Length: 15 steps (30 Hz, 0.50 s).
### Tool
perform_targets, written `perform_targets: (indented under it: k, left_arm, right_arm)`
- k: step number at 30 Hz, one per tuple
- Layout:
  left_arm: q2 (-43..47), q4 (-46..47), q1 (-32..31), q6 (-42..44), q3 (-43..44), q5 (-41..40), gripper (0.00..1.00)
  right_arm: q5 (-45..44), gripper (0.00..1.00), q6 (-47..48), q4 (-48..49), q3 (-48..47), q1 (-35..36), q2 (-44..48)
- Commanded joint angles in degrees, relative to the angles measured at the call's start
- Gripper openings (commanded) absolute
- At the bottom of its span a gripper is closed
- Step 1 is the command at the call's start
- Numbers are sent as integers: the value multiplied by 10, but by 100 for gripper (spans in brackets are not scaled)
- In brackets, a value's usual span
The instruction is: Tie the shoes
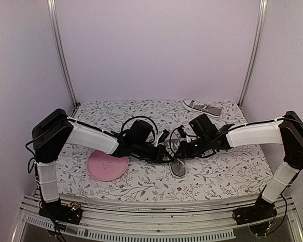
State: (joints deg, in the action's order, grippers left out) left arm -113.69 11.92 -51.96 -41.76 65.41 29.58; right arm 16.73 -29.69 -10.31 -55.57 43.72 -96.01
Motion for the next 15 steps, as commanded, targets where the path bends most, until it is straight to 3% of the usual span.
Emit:
perform_targets:
  k: [1,7,15]
  left_arm:
    - [-35,-45,-3,22,24,16,0]
    - [-45,-68,-5,29,26,4,6]
    - [4,-87,2,45,-7,-51,40]
  right_arm:
    - [-28,2,-9,0,-7,-12,-5]
    - [-26,2,-9,11,2,-15,-5]
    - [-10,2,-10,30,18,-16,-9]
